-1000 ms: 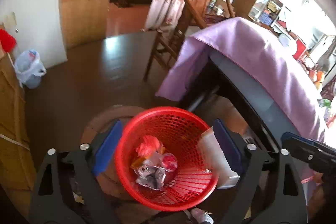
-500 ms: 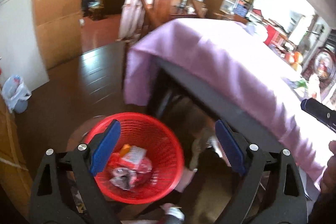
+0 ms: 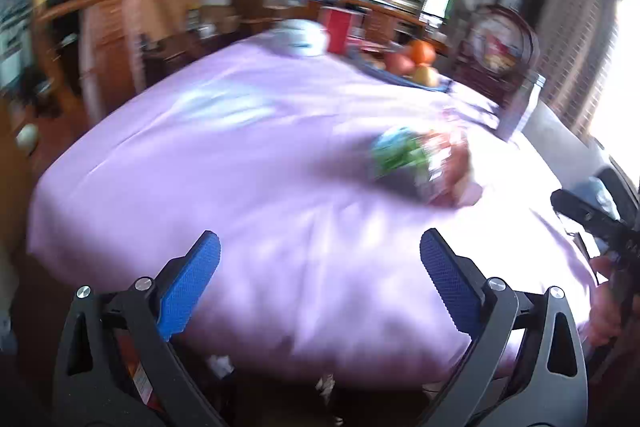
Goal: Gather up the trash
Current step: 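Move both tools back up over the table items, then grasp the clear snack bag with the left tool while the right tool grasps the white paper cup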
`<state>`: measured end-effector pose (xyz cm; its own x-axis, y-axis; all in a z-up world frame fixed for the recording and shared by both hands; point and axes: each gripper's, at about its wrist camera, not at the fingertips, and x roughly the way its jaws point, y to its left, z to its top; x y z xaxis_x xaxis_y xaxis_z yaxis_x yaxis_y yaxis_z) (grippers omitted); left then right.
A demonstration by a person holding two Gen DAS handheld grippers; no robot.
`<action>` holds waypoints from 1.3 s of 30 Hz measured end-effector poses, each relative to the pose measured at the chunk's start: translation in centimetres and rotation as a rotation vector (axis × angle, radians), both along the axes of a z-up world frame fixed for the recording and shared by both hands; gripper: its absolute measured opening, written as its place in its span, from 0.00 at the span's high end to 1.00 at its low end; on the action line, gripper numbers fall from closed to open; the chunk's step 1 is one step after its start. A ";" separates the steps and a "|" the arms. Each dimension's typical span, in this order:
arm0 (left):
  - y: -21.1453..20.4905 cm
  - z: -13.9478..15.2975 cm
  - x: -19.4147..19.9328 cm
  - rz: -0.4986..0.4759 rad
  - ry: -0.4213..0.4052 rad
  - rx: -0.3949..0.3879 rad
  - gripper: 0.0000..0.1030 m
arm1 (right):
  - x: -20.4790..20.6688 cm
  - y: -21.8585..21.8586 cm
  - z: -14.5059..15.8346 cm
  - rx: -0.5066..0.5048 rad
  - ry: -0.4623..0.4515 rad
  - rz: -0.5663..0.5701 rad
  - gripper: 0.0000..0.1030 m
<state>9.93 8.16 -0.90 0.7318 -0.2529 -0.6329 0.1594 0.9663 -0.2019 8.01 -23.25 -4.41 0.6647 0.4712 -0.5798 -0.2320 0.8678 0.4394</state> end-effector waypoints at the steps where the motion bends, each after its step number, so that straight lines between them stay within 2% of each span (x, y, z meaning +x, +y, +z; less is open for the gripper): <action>1: -1.8 0.2 1.7 -0.028 0.002 0.009 0.07 | 0.7 -0.9 -0.4 0.008 0.013 -0.022 0.37; 4: -6.3 0.8 5.9 -0.112 -0.013 0.011 0.07 | 3.7 -3.2 -2.1 0.047 0.069 -0.079 0.34; 7: -10.1 1.1 9.6 -0.183 -0.026 0.026 0.06 | 7.1 -3.5 -3.9 0.075 0.123 -0.115 0.30; 10: -12.2 0.1 13.0 -0.224 0.017 0.010 0.07 | 9.9 -3.0 -5.6 0.117 0.182 -0.111 0.30; 11: -12.4 -0.1 13.5 -0.232 0.024 -0.003 0.10 | 10.6 -2.8 -6.1 0.136 0.203 -0.111 0.29; 13: -12.4 -0.6 14.6 -0.269 0.051 -0.056 0.37 | 11.8 -2.8 -7.2 0.176 0.246 -0.105 0.28; 14: -12.2 -0.9 15.2 -0.300 0.083 -0.092 0.66 | 12.2 -2.6 -7.5 0.186 0.262 -0.099 0.28; 15: -11.7 -1.0 15.5 -0.317 0.104 -0.134 0.85 | 12.3 -2.3 -7.5 0.191 0.268 -0.093 0.28; 22: -4.8 2.6 13.7 -0.225 0.017 -0.231 0.88 | 13.2 -0.9 -7.6 0.182 0.276 -0.061 0.24; 28: 0.2 4.7 11.3 -0.120 -0.067 -0.220 0.88 | 13.8 2.3 -7.4 0.172 0.279 -0.019 0.19; 31: 2.0 5.0 10.6 -0.086 -0.097 -0.236 0.88 | 14.1 4.5 -7.5 0.106 0.285 0.006 0.17; 36: 3.3 4.7 11.3 -0.089 -0.106 -0.259 0.88 | 15.0 9.1 -8.0 -0.136 0.249 0.064 0.15; 37: 3.3 4.6 11.7 -0.095 -0.103 -0.262 0.88 | 15.1 9.4 -8.2 -0.159 0.256 0.068 0.20; 39: 3.3 4.4 12.5 -0.101 -0.097 -0.265 0.88 | 15.3 8.9 -8.5 -0.126 0.270 0.061 0.21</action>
<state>22.40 11.45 3.45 0.7483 -0.4745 -0.4635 0.2826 0.8603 -0.4244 23.32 -14.39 -12.89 0.4513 0.4188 -0.7880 -0.1746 0.9074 0.3823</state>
